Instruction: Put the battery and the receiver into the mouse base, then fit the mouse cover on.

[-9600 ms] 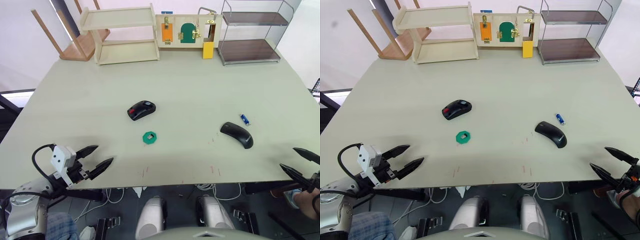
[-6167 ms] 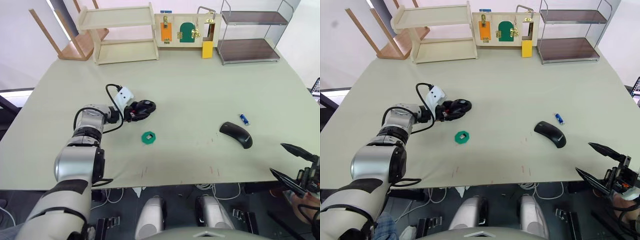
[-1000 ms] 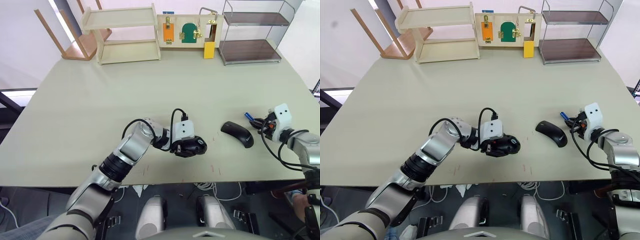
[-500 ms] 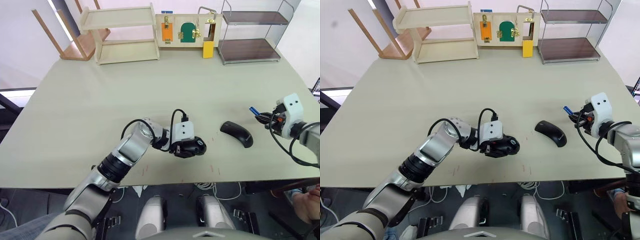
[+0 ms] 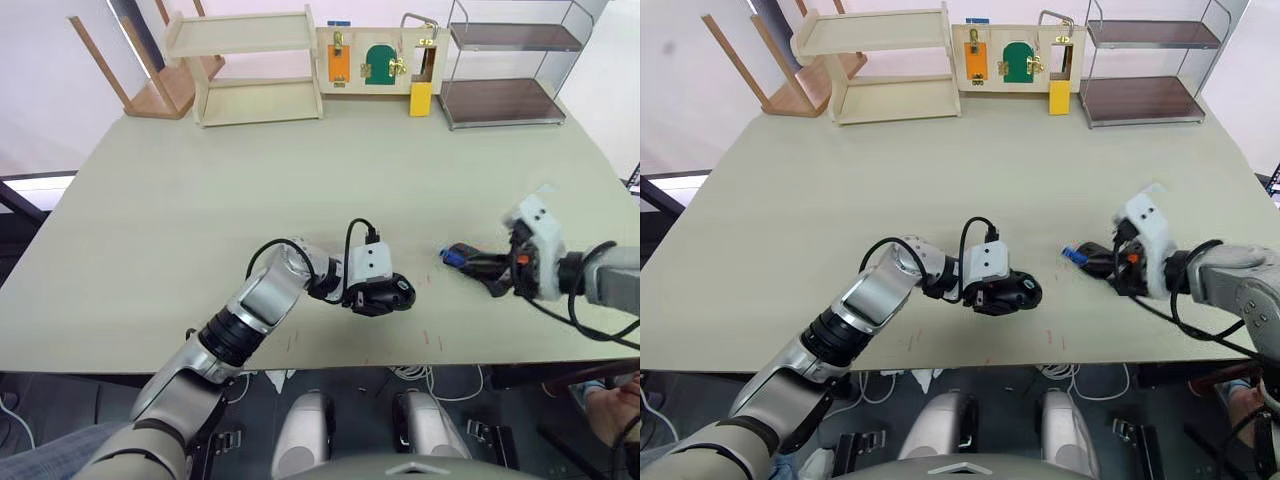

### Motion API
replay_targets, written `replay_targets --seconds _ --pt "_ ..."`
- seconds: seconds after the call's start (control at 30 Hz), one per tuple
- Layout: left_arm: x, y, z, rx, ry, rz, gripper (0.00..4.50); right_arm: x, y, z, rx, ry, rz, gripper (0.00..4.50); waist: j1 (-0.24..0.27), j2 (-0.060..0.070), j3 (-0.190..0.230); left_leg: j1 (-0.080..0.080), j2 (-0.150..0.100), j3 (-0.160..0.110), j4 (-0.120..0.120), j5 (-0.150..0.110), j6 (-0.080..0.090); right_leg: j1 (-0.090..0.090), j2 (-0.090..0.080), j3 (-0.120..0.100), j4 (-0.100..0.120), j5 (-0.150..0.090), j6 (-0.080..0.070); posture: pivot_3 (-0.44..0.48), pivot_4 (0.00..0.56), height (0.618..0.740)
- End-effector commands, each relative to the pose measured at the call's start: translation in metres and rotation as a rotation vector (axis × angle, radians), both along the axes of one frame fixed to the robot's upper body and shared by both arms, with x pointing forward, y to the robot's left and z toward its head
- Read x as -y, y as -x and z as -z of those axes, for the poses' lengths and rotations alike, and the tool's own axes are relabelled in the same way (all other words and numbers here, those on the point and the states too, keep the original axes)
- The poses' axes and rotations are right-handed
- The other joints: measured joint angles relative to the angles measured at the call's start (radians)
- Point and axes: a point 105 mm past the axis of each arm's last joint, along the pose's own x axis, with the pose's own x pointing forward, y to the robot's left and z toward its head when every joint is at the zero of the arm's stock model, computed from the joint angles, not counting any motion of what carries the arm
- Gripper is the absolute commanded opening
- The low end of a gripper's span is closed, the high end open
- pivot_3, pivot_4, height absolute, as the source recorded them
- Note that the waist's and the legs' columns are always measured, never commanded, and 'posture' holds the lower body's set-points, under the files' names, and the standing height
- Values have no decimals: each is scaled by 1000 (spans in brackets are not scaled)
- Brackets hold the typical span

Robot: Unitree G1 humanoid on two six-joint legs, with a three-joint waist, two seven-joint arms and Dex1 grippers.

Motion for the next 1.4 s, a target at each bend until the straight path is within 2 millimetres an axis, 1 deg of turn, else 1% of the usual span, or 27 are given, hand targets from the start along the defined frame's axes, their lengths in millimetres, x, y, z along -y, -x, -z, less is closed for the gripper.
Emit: replay_targets --seconds 0.03,0.17,0.3,0.43,0.57,0.7,0.9,1.0,1.07,1.1,1.17,1.2,1.27,1.3,1.33,1.4 --pt "-6 3 15 -29 -57 -9 2923 -21 12 6 -75 14 -68 66 -1 0 0 0 0 0 0 0 0 0 0 0 0 0 0 0 150 740" --pt "-5 1 14 -21 -58 -18 2923 -37 8 10 -100 18 -88 66 -2 0 0 -2 0 -4 0 0 0 0 0 -4 -1 0 0 0 150 740" --pt "-5 3 14 -27 -57 -20 2923 -47 6 17 -134 33 -105 66 0 0 0 -7 0 -11 1 0 0 0 0 -11 -3 0 -1 0 150 740" --pt "-6 3 14 -26 -59 -20 2923 -48 2 25 -165 60 -81 66 0 0 0 -7 0 -13 1 0 0 0 0 -12 -3 0 -1 0 150 740" --pt "-5 3 14 -25 -56 -23 2923 -48 -1 29 -189 73 -61 66 -1 0 0 -7 0 -13 1 0 0 0 0 -12 -3 0 -1 0 150 740" --pt "-4 2 13 -25 -55 -24 2923 -55 0 31 -215 87 -89 66 -1 0 0 -7 0 -13 1 0 0 0 0 -12 -3 0 -1 0 150 740" --pt "-4 1 14 -26 -58 -26 2923 -66 -8 32 -219 90 -82 66 -2 0 -1 -7 0 -13 1 0 0 0 0 -12 -3 0 -1 0 150 740" --pt "-4 0 14 -25 -57 -28 2923 -68 -7 31 -215 92 -82 66 -3 0 -1 -6 0 -13 1 0 0 1 0 -13 -3 0 -1 0 150 740" --pt "-4 -1 14 -25 -57 -29 2923 -67 -6 30 -209 92 -88 1106 -3 0 -1 -6 0 -13 1 0 0 1 0 -13 -3 1 -1 0 150 740" --pt "-4 -1 14 -26 -56 -32 2923 -67 -4 29 -210 98 -102 1484 -4 0 -1 -6 0 -14 1 0 0 1 0 -13 -3 1 -1 0 150 740" --pt "-4 0 15 -29 -56 -34 2923 -65 -3 27 -206 93 -104 2393 -3 0 -1 -6 0 -14 1 0 0 1 0 -13 -3 1 -1 0 150 740" --pt "-5 1 16 -31 -56 -34 2923 -64 -4 26 -200 87 -91 3002 -3 0 -1 -6 0 -14 1 0 0 1 0 -13 -3 1 -1 0 150 740" --pt "-5 2 17 -33 -56 -33 2923 -62 -7 23 -186 81 -72 3739 -3 0 -1 -6 0 -14 1 0 0 1 0 -13 -3 1 -1 0 150 740" --pt "-5 2 17 -34 -56 -34 2923 -61 -7 22 -182 75 -72 4216 -3 0 -1 -6 0 -14 1 0 0 1 0 -13 -3 1 -1 0 150 740" --pt "-5 2 17 -34 -56 -34 2923 -61 -7 20 -176 70 -71 4423 -3 0 -1 -6 0 -14 2 0 0 1 0 -13 -3 1 -1 0 150 740" --pt "-5 2 16 -33 -56 -36 2923 -59 -8 16 -160 60 -67 4423 -2 0 -1 -6 0 -14 2 0 1 1 0 -13 -3 1 -1 0 150 740"
